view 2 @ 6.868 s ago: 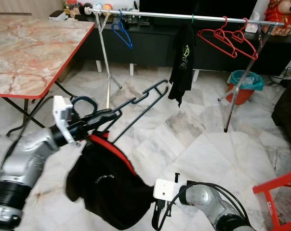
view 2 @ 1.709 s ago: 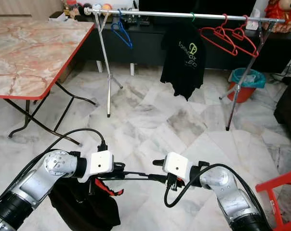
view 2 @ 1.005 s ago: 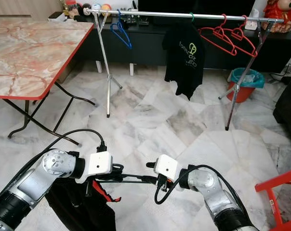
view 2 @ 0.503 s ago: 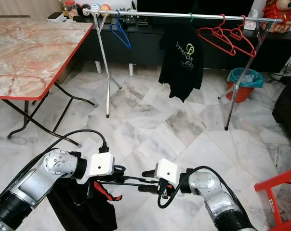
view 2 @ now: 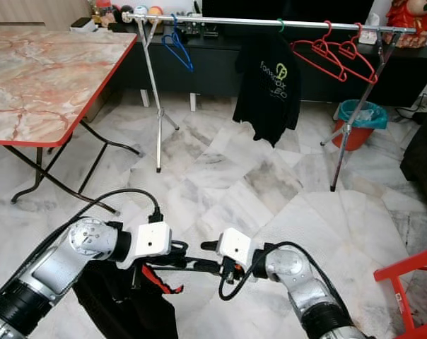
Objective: Hang hanger
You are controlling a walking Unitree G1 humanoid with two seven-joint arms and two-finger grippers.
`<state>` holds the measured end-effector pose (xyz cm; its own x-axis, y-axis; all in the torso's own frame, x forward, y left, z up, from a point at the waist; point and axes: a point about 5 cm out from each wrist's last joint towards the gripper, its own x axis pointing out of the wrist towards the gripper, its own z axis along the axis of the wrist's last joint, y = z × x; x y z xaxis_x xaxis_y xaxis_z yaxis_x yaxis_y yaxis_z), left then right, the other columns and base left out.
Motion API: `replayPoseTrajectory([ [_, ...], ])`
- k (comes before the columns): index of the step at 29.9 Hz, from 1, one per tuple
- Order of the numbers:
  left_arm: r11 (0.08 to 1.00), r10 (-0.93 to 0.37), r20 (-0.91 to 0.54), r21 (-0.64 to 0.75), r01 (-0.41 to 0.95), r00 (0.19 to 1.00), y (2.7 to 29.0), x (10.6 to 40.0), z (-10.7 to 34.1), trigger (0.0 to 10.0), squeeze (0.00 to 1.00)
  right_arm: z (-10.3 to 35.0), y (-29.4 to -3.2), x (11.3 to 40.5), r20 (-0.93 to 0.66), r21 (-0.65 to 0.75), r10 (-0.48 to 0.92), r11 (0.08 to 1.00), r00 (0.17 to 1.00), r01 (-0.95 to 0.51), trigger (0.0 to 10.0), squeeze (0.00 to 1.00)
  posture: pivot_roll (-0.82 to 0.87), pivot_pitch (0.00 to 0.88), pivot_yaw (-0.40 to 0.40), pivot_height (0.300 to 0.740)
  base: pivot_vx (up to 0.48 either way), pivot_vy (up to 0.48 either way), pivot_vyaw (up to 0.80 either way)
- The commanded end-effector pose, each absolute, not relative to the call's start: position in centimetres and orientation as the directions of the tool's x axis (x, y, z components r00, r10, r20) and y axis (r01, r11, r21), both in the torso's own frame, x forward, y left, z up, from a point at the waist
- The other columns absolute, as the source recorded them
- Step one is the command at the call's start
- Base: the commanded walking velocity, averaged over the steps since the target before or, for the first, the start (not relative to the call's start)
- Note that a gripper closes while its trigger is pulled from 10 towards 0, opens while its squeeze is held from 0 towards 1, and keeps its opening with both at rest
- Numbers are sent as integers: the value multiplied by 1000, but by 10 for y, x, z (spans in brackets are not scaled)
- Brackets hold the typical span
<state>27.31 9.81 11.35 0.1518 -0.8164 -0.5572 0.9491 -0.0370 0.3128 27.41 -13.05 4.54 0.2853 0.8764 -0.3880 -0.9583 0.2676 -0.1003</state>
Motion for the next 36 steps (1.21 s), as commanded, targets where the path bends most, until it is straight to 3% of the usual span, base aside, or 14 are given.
replayPoseTrajectory([
  [1,-71,-820,-554,347,935,143,92,275,123,10000,0,46,-130,272,-374,-74,890,252,261,-965,10000,0,68,57,-10,740,0,0,0],
  [5,-76,-824,-550,348,934,138,89,274,123,10000,0,43,-129,268,-382,-58,897,217,223,-974,10000,0,68,59,-8,740,0,0,0],
  [13,-78,-825,-549,349,934,136,89,274,124,10000,0,41,-130,269,-401,-92,886,214,233,-972,10000,0,72,58,-9,740,0,0,0],
  [14,-78,-825,-549,349,934,136,89,274,124,10000,0,41,-130,269,-405,-99,883,216,238,-971,4353,0,73,58,-9,740,0,0,0],
  [15,-78,-825,-549,349,934,136,89,274,124,10000,0,41,-130,270,-408,-102,881,217,240,-971,0,0,72,57,-9,740,0,0,0],
  [36,-84,-827,-548,343,935,127,87,273,123,10000,0,43,-128,275,-386,-136,878,250,284,-959,0,0,74,50,-11,740,0,0,0],
])
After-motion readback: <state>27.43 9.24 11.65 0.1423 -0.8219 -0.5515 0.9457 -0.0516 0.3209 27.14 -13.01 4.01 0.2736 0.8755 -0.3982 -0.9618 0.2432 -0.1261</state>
